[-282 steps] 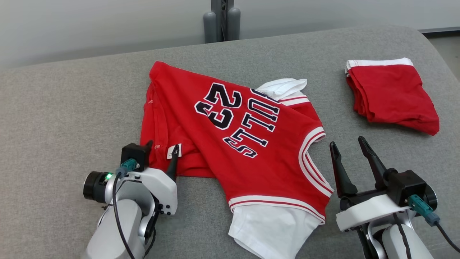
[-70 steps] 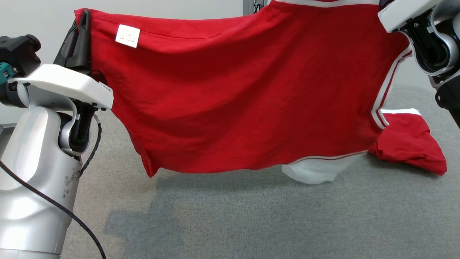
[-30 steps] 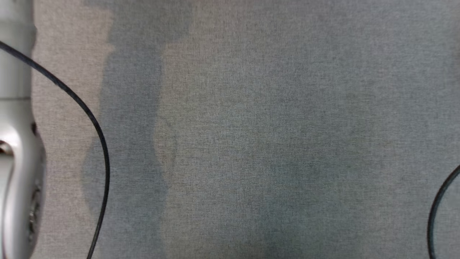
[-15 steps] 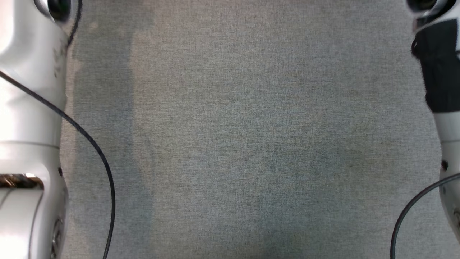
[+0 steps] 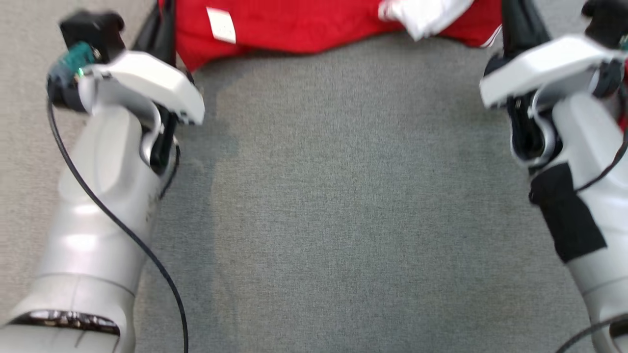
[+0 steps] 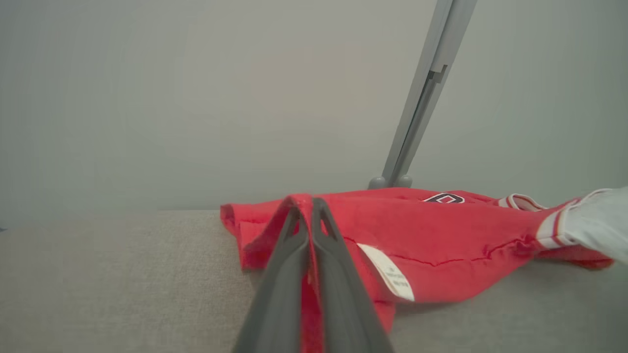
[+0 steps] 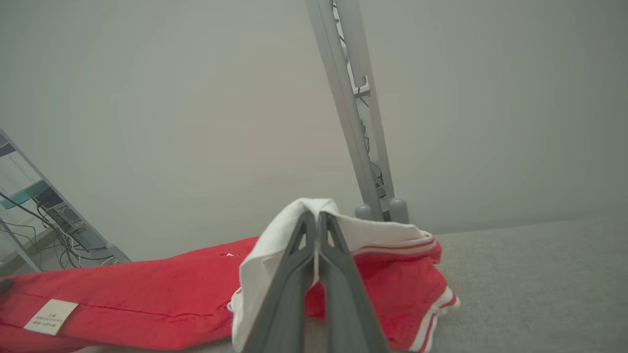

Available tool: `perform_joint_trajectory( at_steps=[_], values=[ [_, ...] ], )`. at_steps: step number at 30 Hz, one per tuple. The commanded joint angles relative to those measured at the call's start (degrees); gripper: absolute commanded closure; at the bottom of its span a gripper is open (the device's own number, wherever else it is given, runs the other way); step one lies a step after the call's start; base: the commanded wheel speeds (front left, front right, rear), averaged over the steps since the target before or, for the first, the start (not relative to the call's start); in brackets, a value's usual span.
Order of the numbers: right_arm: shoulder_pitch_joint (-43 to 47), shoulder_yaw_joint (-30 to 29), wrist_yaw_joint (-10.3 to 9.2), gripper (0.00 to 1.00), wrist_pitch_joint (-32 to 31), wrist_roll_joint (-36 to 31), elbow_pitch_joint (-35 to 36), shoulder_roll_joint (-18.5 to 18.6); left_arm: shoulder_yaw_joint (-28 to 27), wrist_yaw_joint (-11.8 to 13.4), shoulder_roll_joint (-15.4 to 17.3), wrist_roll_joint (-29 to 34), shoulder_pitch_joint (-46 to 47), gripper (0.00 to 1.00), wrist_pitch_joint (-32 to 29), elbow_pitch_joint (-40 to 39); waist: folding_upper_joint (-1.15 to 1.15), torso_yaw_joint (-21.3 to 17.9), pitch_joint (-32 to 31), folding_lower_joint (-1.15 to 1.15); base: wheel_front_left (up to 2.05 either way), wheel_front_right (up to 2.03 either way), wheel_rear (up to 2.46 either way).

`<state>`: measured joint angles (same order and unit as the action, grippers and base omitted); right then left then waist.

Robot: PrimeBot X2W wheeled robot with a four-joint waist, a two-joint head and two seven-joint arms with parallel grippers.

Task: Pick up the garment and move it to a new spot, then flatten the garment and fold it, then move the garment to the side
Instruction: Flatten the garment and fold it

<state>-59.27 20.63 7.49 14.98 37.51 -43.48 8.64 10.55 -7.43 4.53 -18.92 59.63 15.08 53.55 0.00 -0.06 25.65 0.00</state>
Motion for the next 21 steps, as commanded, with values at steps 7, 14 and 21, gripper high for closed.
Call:
perform_joint_trajectory(
  at_steps=[7, 14, 21],
  values=[
    [10.3, 2.8, 0.01, 1.00, 0.2, 7.3, -1.3, 0.9, 3.3, -0.1, 0.0, -4.0, -8.1, 1.00, 0.1, 4.6, 0.00, 0.4, -9.2, 0.00, 0.00, 0.00, 0.00],
    [18.3, 5.3, 0.01, 1.00, 0.2, 14.0, -3.0, 1.0, 6.2, -0.1, -0.4, -5.8, -15.5, 1.00, 0.1, 7.0, 0.00, 0.2, -15.4, 0.00, 0.00, 0.00, 0.00],
    [24.8, 10.0, 0.02, 1.00, -0.9, 21.5, -3.7, 1.7, 6.2, -0.1, 0.2, -7.0, -23.7, 1.00, 0.1, 7.6, 0.00, -0.2, -20.7, 0.00, 0.00, 0.00, 0.00]
  ],
)
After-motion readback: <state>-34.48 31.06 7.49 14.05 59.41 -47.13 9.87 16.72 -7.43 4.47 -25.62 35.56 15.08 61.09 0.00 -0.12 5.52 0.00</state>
